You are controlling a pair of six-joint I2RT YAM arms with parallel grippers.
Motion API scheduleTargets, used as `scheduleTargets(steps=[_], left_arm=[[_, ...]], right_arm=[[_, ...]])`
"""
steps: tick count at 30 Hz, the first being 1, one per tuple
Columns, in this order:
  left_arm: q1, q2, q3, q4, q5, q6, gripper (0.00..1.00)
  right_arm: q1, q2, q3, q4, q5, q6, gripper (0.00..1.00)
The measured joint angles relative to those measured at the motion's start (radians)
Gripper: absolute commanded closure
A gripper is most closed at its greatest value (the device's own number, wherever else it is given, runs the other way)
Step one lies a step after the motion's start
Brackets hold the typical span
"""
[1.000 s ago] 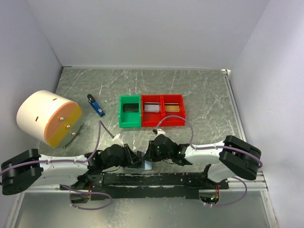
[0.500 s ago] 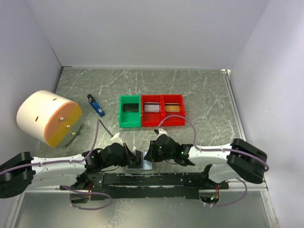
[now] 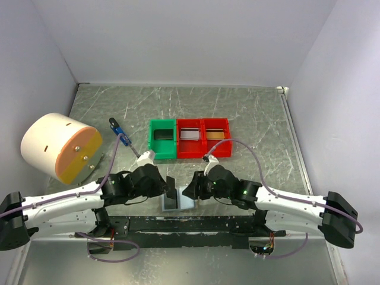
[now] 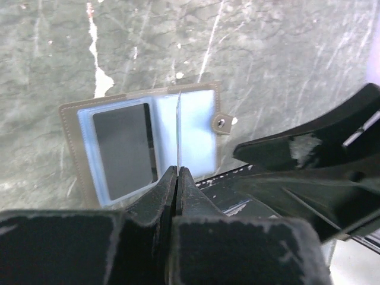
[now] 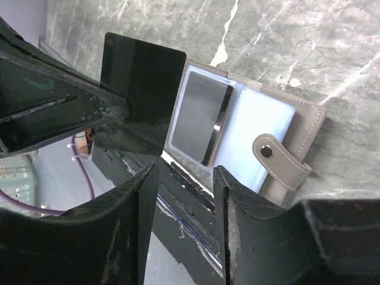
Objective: Take the credit cards out of the card holder
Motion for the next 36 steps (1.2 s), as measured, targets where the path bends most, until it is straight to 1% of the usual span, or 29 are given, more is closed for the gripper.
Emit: scheduleTargets(steps=[1,4,8,12,14,16,20,23,26,30,32,36], left_arm=[[0.001,0.009,0.015,-0.022,-0.002,0.002,0.93],[0.005,0.031,0.054,-0.082,-0.006,0.011,0.93],[0.042,0.041,0.065,-0.098,0.023,0.055,0.93],[0.176,0.029,0.051,-0.063,0.148,0.127,0.93],[0.240,0.008,0.040,-0.048,0.210,0.159,0.93],[0.293,-0.026,0.034,-0.030,0.266,0.192,0.93],[0.346,-0.109,0.008,0.037,0.360,0.229,0.93],[0.367,-0.156,-0.037,0.101,0.404,0.230,0.93],[0.374,-0.200,-0.117,0.193,0.447,0.206,0.93],[0.376,-0.251,-0.233,0.335,0.491,0.145,0.93],[0.376,-0.280,-0.275,0.395,0.505,0.116,0.93],[0.376,-0.329,-0.298,0.489,0.517,0.087,0.93]], right_arm=[[0.000,-0.023,0.000,-0.016,0.006,0.001,0.56],[-0.003,-0.057,0.009,-0.051,0.019,0.000,0.47],[-0.007,-0.052,0.033,-0.074,0.037,-0.012,0.42],[-0.016,-0.055,0.045,-0.076,0.085,-0.018,0.33],[-0.029,-0.064,0.050,-0.090,0.109,-0.015,0.25],[-0.058,-0.078,0.059,-0.107,0.119,-0.013,0.22],[-0.147,-0.110,0.058,-0.086,0.071,-0.019,0.21],[-0.248,-0.113,0.036,-0.007,-0.034,-0.012,0.21],[-0.326,-0.070,0.025,0.064,-0.144,-0.007,0.22],[-0.337,-0.011,0.025,0.170,-0.274,-0.008,0.25],[-0.338,0.020,0.025,0.233,-0.336,-0.006,0.28],[-0.338,0.108,0.026,0.358,-0.436,0.023,0.36]])
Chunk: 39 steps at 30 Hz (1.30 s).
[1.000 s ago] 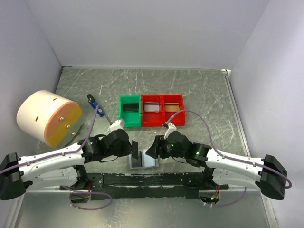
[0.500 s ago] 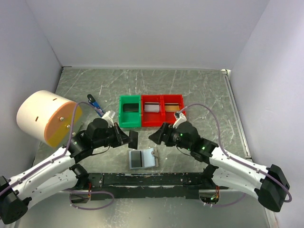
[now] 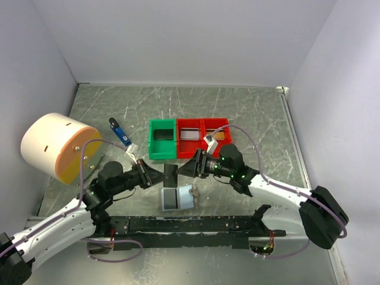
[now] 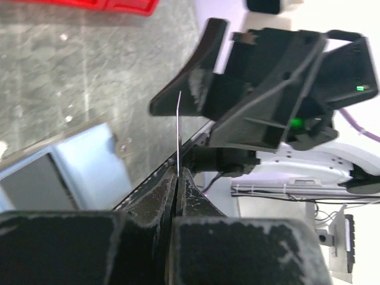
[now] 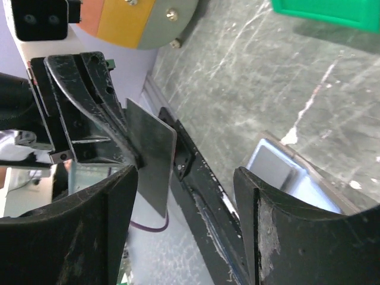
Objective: Take the credit cards out of the card holder
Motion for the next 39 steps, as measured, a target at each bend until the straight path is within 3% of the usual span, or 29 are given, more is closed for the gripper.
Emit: scheduleTargets(steps=[9,18,23,26,29,32,39], left_arm=[[0.000,-0.035,0.002,0.063,0.011,-0.002,0.93],[0.000,-0.033,0.002,0.121,0.033,-0.021,0.93],[0.001,-0.032,-0.008,0.140,0.036,-0.034,0.93],[0.001,-0.027,-0.008,0.143,0.036,-0.033,0.84],[0.002,-0.018,-0.008,0.141,0.041,-0.028,0.71],[0.002,-0.001,0.001,0.123,0.054,-0.012,0.65],[0.002,0.026,0.016,0.085,0.105,0.021,0.75]], right_arm=[[-0.001,0.114,-0.002,0.269,-0.129,0.124,0.66],[-0.001,0.150,-0.040,0.450,-0.180,0.221,0.78],[-0.001,0.165,-0.051,0.511,-0.191,0.254,0.91],[-0.001,0.165,-0.054,0.529,-0.192,0.266,0.98],[-0.001,0.165,-0.058,0.550,-0.195,0.278,1.00],[-0.001,0.165,-0.058,0.555,-0.196,0.282,1.00],[-0.001,0.164,-0.057,0.532,-0.194,0.270,1.00]])
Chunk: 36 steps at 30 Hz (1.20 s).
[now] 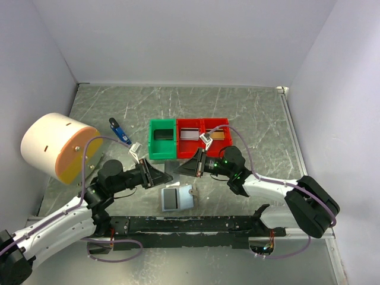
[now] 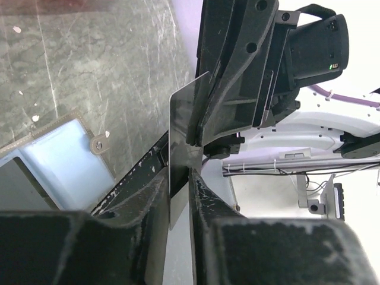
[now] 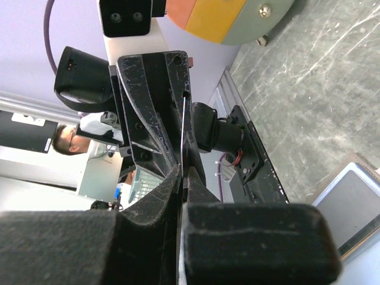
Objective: Take the credit cards out of the card holder
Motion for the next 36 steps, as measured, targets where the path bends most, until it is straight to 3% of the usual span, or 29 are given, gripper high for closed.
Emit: scheduleTargets(steps=[5,12,23,29,34,36], left_arm=[[0.000,0.006,0.005,0.003,0.024,0.013,0.93],[0.000,0.006,0.006,0.011,0.034,0.014,0.93],[0.000,0.001,0.002,0.077,0.061,0.002,0.93],[0.000,-0.005,-0.029,0.141,0.072,-0.023,0.93],[0.000,-0.018,-0.035,0.146,0.072,-0.029,0.93],[0.000,-0.025,-0.036,0.146,0.071,-0.031,0.89]], right_arm=[[0.000,0.000,0.000,-0.010,-0.001,-0.003,0.92],[-0.001,0.000,0.000,-0.017,-0.005,-0.006,0.77],[0.000,0.022,0.000,0.069,-0.038,0.018,0.72],[-0.001,0.026,0.001,0.075,-0.054,0.016,0.80],[0.000,0.024,0.010,0.084,-0.072,0.018,0.98],[0.000,0.024,0.010,0.100,-0.081,0.023,1.00]])
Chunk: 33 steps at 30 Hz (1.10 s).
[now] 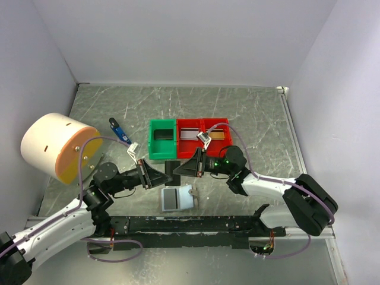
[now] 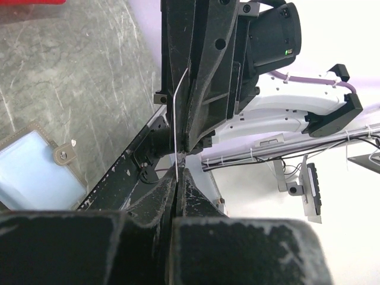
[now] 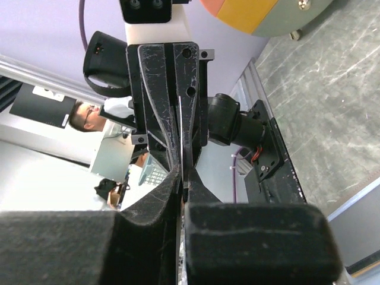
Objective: Take the credit cards out of the card holder
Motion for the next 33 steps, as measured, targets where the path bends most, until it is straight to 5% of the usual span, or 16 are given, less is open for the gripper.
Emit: scheduleTargets(steps=[6,12,25,33], left_arm=[[0.000,-0.010,0.020,-0.071,-0.013,0.033,0.29],[0.000,0.006,0.224,-0.421,-0.127,0.172,0.00],[0.011,0.178,0.521,-0.993,-0.492,0.406,0.00],[0.226,0.220,0.586,-1.085,-0.522,0.550,0.00]], right_arm=[[0.000,-0.008,0.002,0.003,-0.009,0.006,1.00],[0.000,-0.052,0.037,-0.157,0.034,-0.068,1.00],[0.027,-0.253,0.165,-0.706,0.369,-0.389,1.00],[0.120,-0.251,0.330,-0.927,0.606,-0.586,1.00]])
